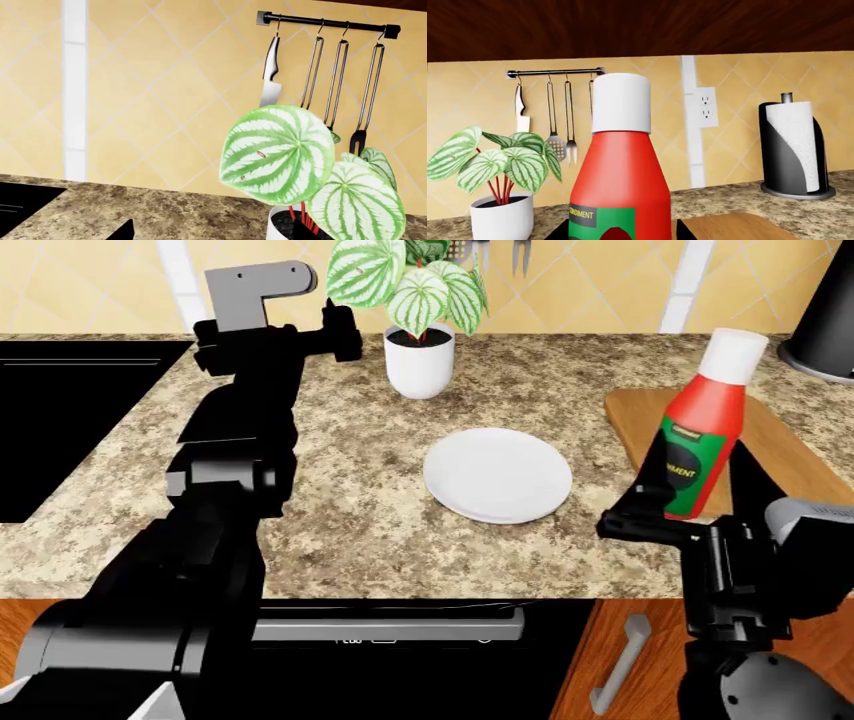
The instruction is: Pick the shrimp from the plate and place it on the cutting board. Then pick the condiment bottle from the cabinet and place it next to the cutting board.
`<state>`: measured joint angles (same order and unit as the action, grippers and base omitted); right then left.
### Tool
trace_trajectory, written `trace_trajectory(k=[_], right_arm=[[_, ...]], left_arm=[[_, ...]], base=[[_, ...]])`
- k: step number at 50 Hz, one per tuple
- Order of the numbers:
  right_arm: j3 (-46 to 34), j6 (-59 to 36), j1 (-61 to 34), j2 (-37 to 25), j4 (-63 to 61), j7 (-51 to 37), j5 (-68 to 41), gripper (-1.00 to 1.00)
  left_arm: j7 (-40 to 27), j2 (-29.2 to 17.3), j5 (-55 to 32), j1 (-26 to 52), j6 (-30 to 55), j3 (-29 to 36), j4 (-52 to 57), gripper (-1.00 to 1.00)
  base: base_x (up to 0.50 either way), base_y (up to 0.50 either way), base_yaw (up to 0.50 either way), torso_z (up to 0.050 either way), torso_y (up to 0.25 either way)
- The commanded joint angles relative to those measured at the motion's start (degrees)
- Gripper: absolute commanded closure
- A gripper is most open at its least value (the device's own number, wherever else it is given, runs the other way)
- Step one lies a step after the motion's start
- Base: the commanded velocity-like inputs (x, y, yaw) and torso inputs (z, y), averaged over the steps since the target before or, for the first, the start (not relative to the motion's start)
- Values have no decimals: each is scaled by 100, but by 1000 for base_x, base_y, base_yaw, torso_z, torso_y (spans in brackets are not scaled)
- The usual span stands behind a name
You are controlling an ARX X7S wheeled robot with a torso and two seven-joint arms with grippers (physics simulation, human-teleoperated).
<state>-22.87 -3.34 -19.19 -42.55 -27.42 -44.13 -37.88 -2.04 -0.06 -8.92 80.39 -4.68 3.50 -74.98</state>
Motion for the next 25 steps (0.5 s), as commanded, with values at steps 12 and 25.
trace_trajectory(k=[12,25], right_arm=[[-86,-219,-422,224,471,37,423,100],[-170,-123,-544,419,959,221,498,100]], left_arm=[[-3,0,15,2,3,13,0,-100],[-25,0,-31,-2,-4,96,0,-100]], base=[[0,0,0,0,0],[0,0,0,0,1]])
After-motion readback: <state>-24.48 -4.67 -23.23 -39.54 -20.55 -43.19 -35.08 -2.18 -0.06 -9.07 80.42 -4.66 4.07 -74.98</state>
